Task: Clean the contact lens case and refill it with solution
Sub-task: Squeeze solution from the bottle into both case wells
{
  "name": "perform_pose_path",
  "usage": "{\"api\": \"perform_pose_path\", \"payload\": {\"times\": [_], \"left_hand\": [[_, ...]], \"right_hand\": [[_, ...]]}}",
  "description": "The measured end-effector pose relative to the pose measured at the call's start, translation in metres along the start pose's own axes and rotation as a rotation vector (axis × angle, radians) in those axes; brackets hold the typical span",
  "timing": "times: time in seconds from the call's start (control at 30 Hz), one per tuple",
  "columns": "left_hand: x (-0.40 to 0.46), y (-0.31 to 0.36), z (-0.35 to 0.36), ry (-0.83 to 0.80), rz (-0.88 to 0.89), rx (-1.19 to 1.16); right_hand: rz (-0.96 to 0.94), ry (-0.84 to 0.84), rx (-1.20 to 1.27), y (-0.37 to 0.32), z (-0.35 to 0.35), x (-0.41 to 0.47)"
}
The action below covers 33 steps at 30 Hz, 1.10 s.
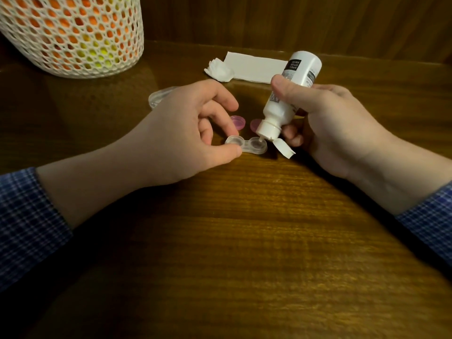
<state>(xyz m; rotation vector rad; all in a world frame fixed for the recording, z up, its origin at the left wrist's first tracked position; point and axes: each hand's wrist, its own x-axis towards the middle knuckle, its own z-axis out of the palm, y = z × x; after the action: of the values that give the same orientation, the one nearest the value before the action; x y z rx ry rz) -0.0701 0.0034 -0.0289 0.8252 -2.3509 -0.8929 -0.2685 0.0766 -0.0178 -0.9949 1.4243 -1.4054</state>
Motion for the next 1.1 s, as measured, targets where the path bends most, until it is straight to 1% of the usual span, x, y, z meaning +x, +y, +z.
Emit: {"api": "perform_pose_path", "payload": {"times": [0.33,1.1], "left_hand": [[-0.0011,-0.0005,-0.0006,-0.004,-0.014,-0.021],[-0.0006,-0.0014,-0.0004,-0.01,-0.022,-0.019]], "right_hand": [[-0.005,-0.009,-0.025,-0.0002,-0.001,-0.0002],[0.003,-0.016,0.005,0.0003,-0.0054,0.0027]]}}
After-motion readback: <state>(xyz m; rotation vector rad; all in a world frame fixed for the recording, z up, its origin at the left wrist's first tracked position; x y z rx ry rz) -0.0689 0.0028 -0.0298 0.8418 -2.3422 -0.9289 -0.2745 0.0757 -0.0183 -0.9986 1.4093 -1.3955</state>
